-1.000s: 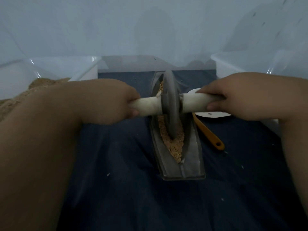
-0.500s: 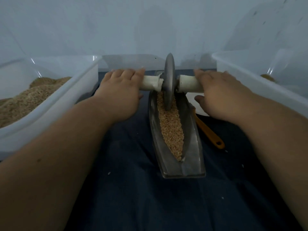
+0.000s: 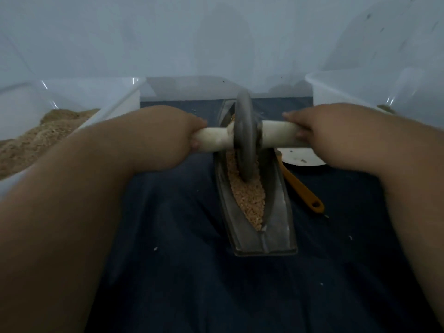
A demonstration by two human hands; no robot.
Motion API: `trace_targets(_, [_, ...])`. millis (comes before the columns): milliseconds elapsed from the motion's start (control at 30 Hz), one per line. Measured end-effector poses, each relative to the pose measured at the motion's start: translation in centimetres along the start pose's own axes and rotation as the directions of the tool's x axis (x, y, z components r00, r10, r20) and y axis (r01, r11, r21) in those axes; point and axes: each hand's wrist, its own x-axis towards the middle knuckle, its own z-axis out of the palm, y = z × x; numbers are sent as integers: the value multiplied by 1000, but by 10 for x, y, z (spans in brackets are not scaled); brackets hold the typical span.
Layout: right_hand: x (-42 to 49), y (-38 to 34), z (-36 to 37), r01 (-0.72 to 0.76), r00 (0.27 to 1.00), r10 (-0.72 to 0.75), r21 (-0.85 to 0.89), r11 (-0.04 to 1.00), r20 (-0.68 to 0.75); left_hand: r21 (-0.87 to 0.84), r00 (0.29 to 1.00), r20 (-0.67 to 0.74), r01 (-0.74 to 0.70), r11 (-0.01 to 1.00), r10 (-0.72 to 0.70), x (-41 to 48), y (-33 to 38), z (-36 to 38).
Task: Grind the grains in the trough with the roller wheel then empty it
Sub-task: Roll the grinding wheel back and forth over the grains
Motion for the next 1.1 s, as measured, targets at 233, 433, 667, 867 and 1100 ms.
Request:
trace_targets(233, [34,4,45,-104,959,129,111,988,-254,-17,938,-338,79,997,-80,31,1,42])
trace_targets(433, [18,0,21,-67,985,48,-113,991,-164,-36,965,-259,35,999,-43,20,4,19])
trace_targets(667, [-32,-9,-32,136,985,-95,-305,943,145,45,990,77,-123,991,120,-18,4,-24])
trace_targets(867, [-12,1,-10,56,998,-53,-79,995,35,26,997,-29,-71,997,72,-4,2,-5])
trace_targets(1100, [28,7,49,-55,944,38,-40,998,-328,-55,949,-273,149,987,-158,33,0,40])
